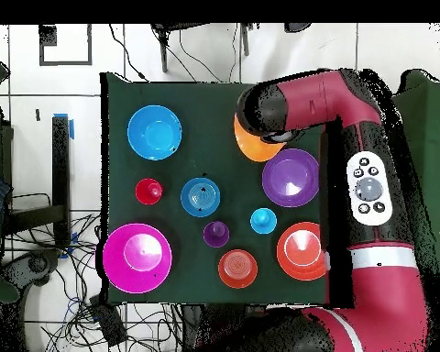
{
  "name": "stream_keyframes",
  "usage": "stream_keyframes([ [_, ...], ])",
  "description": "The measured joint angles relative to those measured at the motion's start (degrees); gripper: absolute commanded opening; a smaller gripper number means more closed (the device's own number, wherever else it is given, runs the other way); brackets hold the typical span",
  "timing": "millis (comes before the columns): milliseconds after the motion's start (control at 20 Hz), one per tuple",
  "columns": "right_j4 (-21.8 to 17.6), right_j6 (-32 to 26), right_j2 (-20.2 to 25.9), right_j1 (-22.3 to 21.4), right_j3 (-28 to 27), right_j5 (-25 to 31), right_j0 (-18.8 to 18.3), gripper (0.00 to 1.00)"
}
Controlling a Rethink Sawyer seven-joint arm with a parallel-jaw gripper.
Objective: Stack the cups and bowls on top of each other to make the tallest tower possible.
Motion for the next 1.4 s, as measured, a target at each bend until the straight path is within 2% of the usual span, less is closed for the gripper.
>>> stream_keyframes([
  [1400, -0.58, 0.0, -1.1, -0.16, -1.02, -0.13, 3.04, 0.0],
])
